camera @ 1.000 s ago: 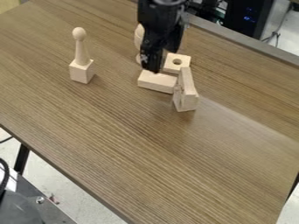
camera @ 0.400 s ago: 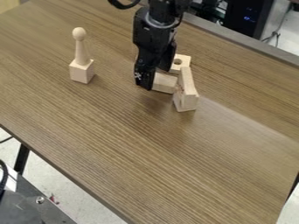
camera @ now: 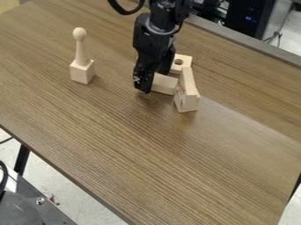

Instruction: Put the block on top of the other block

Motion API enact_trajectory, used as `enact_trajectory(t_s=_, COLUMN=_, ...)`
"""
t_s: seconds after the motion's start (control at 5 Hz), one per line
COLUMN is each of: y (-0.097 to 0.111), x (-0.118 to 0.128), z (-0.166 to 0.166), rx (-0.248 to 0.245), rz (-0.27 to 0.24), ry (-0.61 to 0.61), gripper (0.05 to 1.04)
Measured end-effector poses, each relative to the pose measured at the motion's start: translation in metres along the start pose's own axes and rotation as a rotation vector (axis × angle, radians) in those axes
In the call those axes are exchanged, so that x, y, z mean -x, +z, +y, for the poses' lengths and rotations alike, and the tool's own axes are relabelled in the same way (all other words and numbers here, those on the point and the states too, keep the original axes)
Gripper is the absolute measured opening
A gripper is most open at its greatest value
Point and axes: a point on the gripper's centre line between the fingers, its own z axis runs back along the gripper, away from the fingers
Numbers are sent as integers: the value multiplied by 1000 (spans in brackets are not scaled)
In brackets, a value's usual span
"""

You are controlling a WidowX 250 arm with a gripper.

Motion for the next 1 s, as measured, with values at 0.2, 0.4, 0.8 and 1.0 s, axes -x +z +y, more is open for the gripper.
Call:
enact_trajectory(t_s=0.2, y=-4, x=-2, z=-6, rx=2, rz=-7, ry=-2, gripper=966)
enact_trajectory(t_s=0.4, y=-5, x=-3, z=-5, rx=-1, rz=-5, ry=28, gripper=667)
enact_trajectory(t_s=0.8, y=-4, x=-5, z=-6, rx=0, rz=-19, ry=23, gripper=532)
enact_trajectory(t_s=1.0, y=10, x=-10, z=-9, rx=5, rz=-50, ry=-45, gripper=532)
